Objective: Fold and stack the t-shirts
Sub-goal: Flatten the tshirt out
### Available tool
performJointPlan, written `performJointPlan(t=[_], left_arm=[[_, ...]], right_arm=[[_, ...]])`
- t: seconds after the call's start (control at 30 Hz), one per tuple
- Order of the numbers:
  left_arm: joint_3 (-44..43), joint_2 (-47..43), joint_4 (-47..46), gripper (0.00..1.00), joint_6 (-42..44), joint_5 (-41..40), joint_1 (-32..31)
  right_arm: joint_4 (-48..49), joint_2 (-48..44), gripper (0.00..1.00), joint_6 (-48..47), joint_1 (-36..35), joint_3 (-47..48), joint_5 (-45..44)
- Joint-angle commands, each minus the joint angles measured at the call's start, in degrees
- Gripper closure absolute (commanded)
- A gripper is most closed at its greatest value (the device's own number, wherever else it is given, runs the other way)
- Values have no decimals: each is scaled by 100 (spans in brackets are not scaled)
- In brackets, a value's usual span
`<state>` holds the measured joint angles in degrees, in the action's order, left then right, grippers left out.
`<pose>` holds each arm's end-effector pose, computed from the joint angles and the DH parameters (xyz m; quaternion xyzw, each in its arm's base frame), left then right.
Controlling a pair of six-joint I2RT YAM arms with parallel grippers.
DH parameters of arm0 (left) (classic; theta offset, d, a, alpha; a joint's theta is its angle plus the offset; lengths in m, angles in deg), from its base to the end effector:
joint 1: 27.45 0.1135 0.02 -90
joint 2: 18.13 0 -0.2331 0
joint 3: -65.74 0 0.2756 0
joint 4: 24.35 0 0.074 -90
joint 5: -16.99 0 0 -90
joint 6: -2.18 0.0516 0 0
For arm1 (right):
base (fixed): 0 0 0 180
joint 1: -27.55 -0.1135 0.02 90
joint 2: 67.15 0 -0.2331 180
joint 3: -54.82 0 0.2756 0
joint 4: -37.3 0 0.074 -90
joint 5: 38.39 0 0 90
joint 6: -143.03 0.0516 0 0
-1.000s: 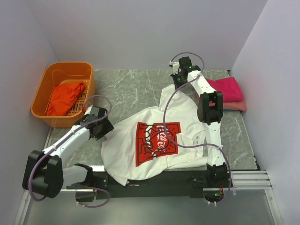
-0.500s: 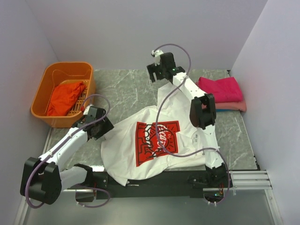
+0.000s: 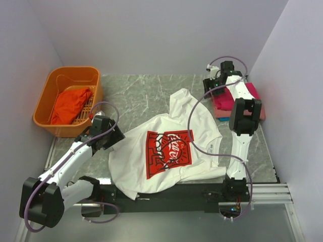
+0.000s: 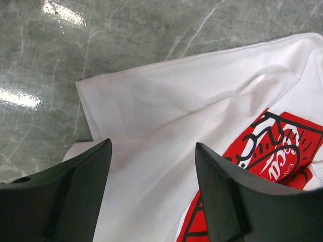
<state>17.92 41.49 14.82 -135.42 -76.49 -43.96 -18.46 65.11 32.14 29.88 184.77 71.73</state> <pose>0.2415 -0.0683 0.1607 -0.2623 0.9049 -0.1530 0.2982 0.5172 -0.0033 0.1710 -0.2001 0.9265 0.1100 0.2991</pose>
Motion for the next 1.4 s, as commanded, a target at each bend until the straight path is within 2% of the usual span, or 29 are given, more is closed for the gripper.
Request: performJointPlan(t=[0.0,0.23,0.5,0.63,0.7,0.73,0.77,0.83,0.87,0.93,1.0,1.03,1.07,1.17,1.2,1.37], left_arm=[[9,6,-154,28,-39,-38,17],[149,50,-242,28,-171,-73,17],[149,59,-233,28,-171,-73,17],[176,6,-259,28,-189,-56,17],[176,6,-259,28,-189,-38,25],[176,6,-251,28,-189,-38,17],[176,-2,-251,28,-189,-38,17],[176,-29,-251,28,-189,-21,17],[176,-38,-251,28,-189,-29,17],[167,-73,-242,28,-189,-38,17],[167,-99,-216,28,-189,-47,25],[158,-125,-207,28,-189,-56,17],[150,-134,-198,28,-180,-47,25],[132,-161,-198,28,-163,-56,17],[123,-152,-198,28,-163,-64,17],[132,-117,-233,28,-145,-21,17]], right_arm=[[-691,60,31,-452,-453,293,150],[-947,405,30,-548,-514,453,642],[-789,870,31,-268,-611,865,45],[-894,1081,31,-241,-619,1250,27],[-955,1134,35,-249,-611,1313,132],[-990,1135,39,-276,-637,1331,211],[-1052,1143,58,-311,-663,1340,342],[-1376,1100,81,-521,-742,1314,928],[-1569,1039,98,-722,-873,1253,1106],[-1606,644,100,-855,-1032,851,1484],[-1274,-137,100,-839,-1322,384,1722],[-1115,-470,100,-821,-1462,-158,1802],[-792,-1152,100,-812,-1602,-450,1863],[-429,-2306,100,-1048,-2410,-1523,1567],[-437,-2485,100,-1119,-2900,-1743,1530],[-342,-2759,100,-1278,-4230,-3070,925]])
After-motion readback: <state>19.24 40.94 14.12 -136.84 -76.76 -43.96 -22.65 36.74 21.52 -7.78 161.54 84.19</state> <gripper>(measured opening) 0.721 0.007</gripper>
